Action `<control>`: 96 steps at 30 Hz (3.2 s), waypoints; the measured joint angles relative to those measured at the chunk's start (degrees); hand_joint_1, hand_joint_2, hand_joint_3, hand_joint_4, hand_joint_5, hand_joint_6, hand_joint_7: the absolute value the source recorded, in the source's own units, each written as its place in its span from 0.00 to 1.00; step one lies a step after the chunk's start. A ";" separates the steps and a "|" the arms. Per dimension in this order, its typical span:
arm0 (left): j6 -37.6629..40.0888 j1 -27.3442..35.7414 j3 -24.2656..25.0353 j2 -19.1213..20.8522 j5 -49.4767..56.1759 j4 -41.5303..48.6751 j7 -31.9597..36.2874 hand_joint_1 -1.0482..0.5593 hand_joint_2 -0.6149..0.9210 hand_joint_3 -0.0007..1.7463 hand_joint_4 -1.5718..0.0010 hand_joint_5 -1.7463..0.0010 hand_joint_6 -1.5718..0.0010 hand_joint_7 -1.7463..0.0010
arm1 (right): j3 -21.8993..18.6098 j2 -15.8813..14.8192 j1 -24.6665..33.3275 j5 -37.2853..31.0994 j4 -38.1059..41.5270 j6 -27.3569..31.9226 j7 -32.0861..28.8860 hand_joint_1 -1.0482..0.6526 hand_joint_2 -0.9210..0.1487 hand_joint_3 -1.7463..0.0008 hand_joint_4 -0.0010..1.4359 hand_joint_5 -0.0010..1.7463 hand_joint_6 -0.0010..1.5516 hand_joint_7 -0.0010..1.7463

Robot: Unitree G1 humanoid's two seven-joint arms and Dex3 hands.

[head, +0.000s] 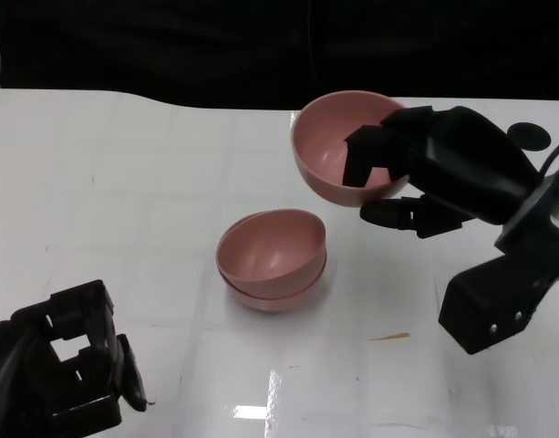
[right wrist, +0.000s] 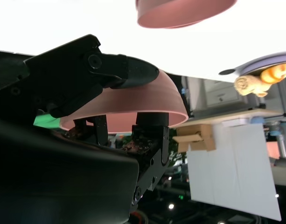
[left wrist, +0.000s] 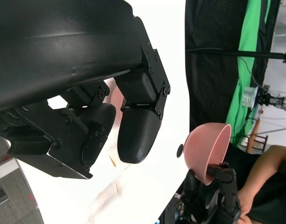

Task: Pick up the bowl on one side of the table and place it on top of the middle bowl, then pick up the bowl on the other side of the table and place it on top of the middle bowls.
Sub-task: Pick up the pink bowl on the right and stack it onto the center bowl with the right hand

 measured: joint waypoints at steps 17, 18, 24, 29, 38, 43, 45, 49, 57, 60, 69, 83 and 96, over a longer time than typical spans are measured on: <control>0.83 0.10 -0.40 -0.36 0.53 -1.63 0.43 0.96 1.00 0.86 0.16 0.00 0.37 0.00 | -0.15 4.17 -5.56 10.23 5.98 -2.27 17.95 0.43 0.36 0.38 0.66 1.00 0.46 1.00; 0.82 0.12 -0.41 -0.37 0.57 -1.62 0.42 0.96 1.00 0.86 0.16 0.00 0.37 0.00 | -0.16 4.45 -5.80 10.24 6.14 -2.27 18.22 0.43 0.37 0.38 0.66 1.00 0.46 1.00; 0.80 0.20 -0.53 -0.44 1.08 -1.59 0.41 0.96 1.00 0.85 0.16 0.00 0.37 0.00 | -0.12 5.71 -6.31 10.12 7.29 -2.29 18.63 0.43 0.36 0.36 0.66 1.00 0.46 1.00; 0.76 0.29 -0.70 -0.49 1.27 -1.59 0.40 0.96 1.00 0.84 0.18 0.00 0.38 0.00 | 0.08 6.45 -6.62 9.66 8.16 -2.30 18.64 0.44 0.37 0.35 0.66 1.00 0.46 1.00; -0.36 0.49 -1.06 -0.81 2.56 -1.39 -0.20 0.95 1.00 0.83 0.19 0.00 0.38 0.00 | 1.00 8.87 -6.92 7.33 9.54 -2.62 18.30 0.45 0.38 0.36 0.66 1.00 0.46 1.00; -1.35 0.51 -1.35 -0.85 3.00 -0.92 -0.91 0.95 1.00 0.82 0.19 0.00 0.38 0.00 | 2.07 10.72 -7.61 6.73 11.97 -2.23 18.32 0.44 0.37 0.35 0.66 1.00 0.45 1.00; -1.38 0.53 -1.45 -0.89 3.06 -0.74 -1.07 0.95 1.00 0.82 0.19 0.00 0.38 0.00 | 2.17 11.13 -7.84 6.66 12.61 -2.12 18.32 0.44 0.37 0.36 0.66 1.00 0.45 1.00; -1.44 0.54 -1.47 -0.93 3.11 -0.66 -1.07 0.94 1.00 0.81 0.20 0.00 0.38 0.00 | 2.22 11.33 -8.17 6.62 12.86 -2.12 18.32 0.44 0.37 0.36 0.65 1.00 0.45 1.00; -1.67 0.54 -1.50 -0.96 3.13 -0.64 -1.08 0.94 1.00 0.81 0.20 0.00 0.38 0.00 | 2.22 11.34 -8.18 6.26 13.10 -2.12 18.32 0.44 0.36 0.36 0.65 1.00 0.45 1.00; -1.75 0.54 -1.51 -0.96 3.12 -0.63 -1.08 0.94 1.00 0.81 0.20 0.00 0.37 0.00 | 2.22 11.34 -8.18 6.02 13.10 -2.12 18.32 0.44 0.36 0.36 0.65 1.00 0.45 1.00; -2.40 1.82 -2.54 -1.15 3.46 -0.59 -1.25 0.93 1.00 0.78 0.23 0.00 0.39 0.00 | 5.36 16.87 -9.48 1.16 24.60 -2.68 10.60 0.45 0.34 0.37 0.64 1.00 0.46 1.00; -2.77 1.89 -2.54 -1.15 3.45 -0.59 -1.30 0.93 1.00 0.78 0.24 0.00 0.39 0.00 | 5.50 16.97 -10.40 1.00 26.42 -3.30 9.00 0.46 0.33 0.38 0.65 1.00 0.46 1.00; -2.77 1.90 -2.55 -1.15 3.48 -0.65 -1.29 0.94 1.00 0.78 0.24 0.00 0.40 0.00 | 6.49 16.97 -10.40 0.38 27.12 -3.18 8.27 0.45 0.29 0.41 0.64 1.00 0.45 1.00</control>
